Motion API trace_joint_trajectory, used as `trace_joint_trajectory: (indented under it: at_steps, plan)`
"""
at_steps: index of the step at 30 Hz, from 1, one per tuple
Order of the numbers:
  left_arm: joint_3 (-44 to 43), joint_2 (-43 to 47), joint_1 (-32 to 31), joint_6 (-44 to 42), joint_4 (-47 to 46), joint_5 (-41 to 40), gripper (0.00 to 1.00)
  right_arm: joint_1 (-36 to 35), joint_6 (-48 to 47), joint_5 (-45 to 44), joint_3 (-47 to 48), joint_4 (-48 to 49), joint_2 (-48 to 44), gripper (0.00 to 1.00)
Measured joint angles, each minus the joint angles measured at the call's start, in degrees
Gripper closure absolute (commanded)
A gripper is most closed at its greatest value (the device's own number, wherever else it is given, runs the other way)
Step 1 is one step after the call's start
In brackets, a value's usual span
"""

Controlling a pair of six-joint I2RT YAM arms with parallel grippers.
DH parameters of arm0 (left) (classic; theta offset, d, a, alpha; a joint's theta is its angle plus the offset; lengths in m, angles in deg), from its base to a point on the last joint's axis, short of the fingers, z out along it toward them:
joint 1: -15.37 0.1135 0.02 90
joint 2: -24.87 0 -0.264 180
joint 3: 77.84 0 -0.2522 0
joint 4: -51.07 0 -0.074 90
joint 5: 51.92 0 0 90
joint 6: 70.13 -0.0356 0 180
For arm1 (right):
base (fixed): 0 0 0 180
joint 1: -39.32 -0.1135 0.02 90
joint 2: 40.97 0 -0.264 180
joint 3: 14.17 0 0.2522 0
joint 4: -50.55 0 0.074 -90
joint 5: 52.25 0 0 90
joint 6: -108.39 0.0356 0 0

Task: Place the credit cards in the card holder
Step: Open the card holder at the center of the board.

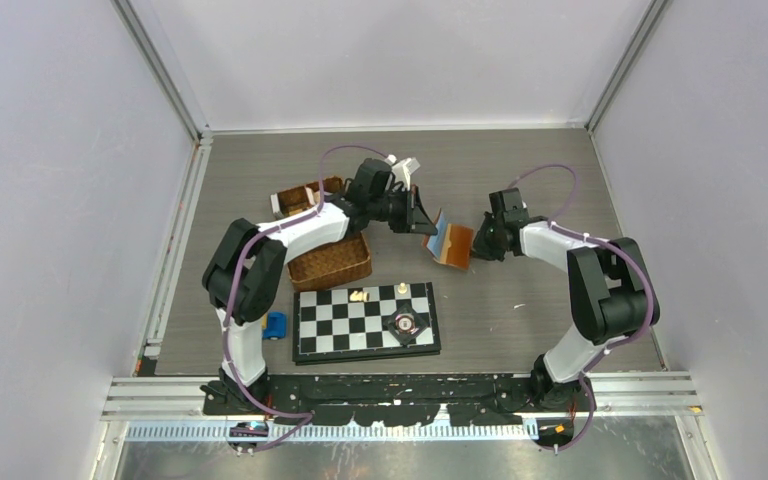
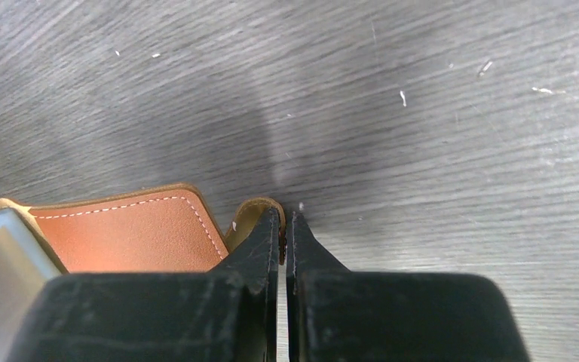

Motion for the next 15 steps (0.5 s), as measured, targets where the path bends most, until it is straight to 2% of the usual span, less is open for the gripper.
trace_joint_trajectory:
  at_steps: [15]
  plan:
    - [0.2,0.4,-0.4,0.0,-1.1,1.3,1.00,0.0,0.0,1.6,1.0,2.7,1.8,0.99]
